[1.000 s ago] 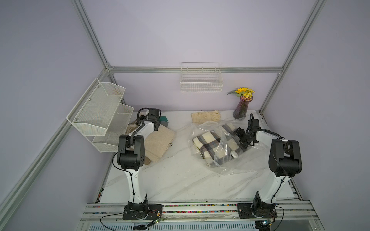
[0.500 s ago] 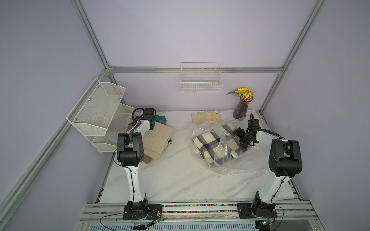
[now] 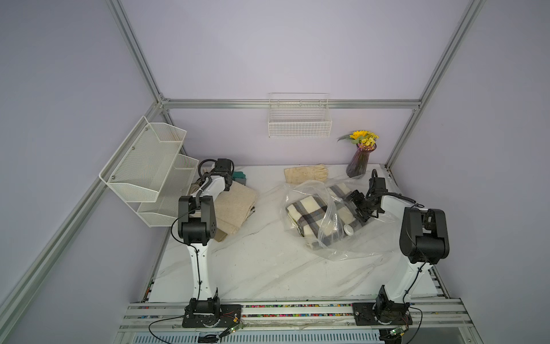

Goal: Take the scarf out of the vacuum bag
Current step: Place the scarf at the center of the board.

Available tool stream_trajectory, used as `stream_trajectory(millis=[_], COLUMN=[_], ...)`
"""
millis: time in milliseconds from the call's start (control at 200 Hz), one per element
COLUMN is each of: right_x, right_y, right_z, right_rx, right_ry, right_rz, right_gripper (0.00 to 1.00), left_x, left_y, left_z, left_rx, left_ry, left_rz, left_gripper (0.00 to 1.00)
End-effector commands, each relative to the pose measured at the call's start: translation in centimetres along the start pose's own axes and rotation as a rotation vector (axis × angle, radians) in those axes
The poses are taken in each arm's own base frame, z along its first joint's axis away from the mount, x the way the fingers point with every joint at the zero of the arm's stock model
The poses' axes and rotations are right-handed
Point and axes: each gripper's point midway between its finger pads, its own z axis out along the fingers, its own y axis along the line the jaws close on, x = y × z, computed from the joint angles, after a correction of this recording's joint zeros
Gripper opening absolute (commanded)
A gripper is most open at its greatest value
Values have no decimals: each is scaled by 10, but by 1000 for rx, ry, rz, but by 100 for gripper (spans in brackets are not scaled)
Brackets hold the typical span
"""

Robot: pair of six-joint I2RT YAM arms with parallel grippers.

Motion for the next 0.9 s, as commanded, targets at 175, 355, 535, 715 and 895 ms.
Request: stream_trajectory(millis=[175,355,535,715,895], right_x=[20,20,20,20,21], right_y=[-85,-84,-84,-83,-83], right_z=[25,22,23,23,24], right_rx=[252,248,244,238,238], right_ry=[58,52,56,57,59], right_rz=[68,66,69,71,70], right_gripper=[97,97,97,97,97], left_x=[-29,-34,-36,-45,-40], left_y=[-88,-72,-40,7,45], left_z=[-31,-33,-47,-77,-105], left_rx=[261,193,142,85,-31], left_ry=[-113,-78,-101,-160,-161], left_rz=[86,42,-36,-112,-83], left_gripper=[0,6,72,100,100])
